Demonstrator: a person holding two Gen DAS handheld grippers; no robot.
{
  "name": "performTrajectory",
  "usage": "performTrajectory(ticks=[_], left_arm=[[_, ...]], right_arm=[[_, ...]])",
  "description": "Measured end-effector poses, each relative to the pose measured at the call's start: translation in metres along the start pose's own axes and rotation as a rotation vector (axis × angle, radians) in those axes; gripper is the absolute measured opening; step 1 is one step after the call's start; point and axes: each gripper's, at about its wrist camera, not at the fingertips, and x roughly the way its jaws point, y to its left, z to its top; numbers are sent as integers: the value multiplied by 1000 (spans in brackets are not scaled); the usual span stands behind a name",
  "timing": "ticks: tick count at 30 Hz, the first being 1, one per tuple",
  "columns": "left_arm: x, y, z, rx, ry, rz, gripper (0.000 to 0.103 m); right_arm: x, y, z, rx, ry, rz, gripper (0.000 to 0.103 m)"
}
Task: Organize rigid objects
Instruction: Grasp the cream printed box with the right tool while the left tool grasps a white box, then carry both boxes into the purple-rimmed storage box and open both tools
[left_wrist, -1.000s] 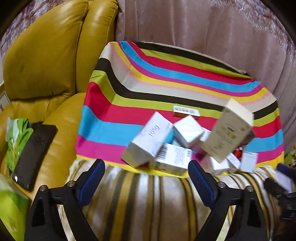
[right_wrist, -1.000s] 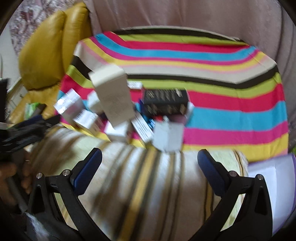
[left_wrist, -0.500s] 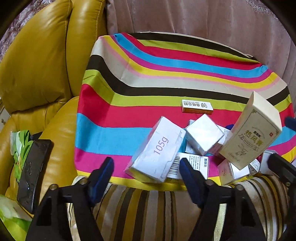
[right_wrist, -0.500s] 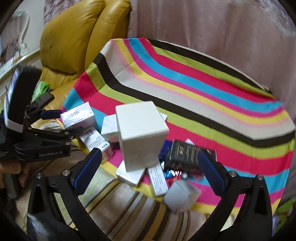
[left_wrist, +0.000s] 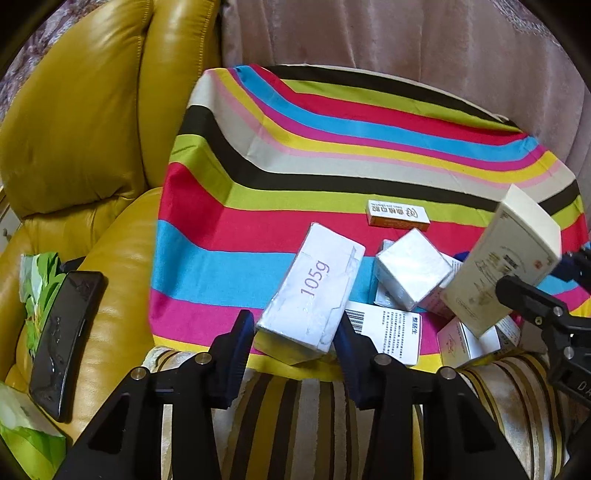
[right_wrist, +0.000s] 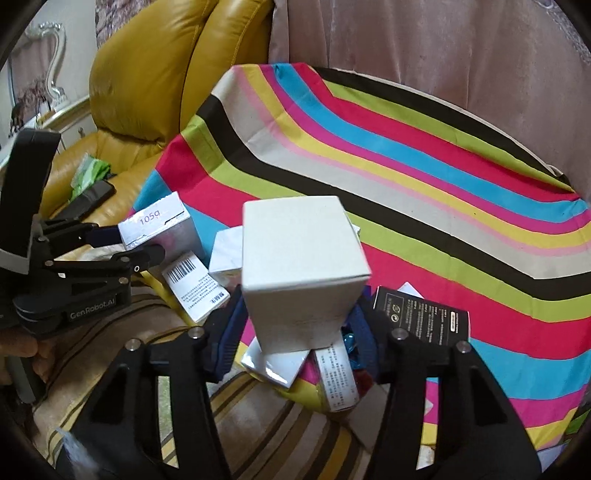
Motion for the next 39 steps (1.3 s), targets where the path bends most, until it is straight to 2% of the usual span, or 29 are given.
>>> performTrajectory(ticks=[5,14,24,30,39], left_arm=[[-10,11,-2,-50,-37,-6,43],[-39,39,-12,-205,-123,-43,43],[-73,46,-30,-287,-170,-108,42],[-99,31,-35,-296,-206,-202,41],[-120,-12,-42,-266,-205,-406,41]], right_arm=[[-10,-2,-2,38,-43,31,55],[-33,3,-8,72,-107,57,55],[-67,4,-30,129,-152,87,55],[-92,-9,-49,195,-169,79,55],[-125,-44,-82,297,-170,28,55]])
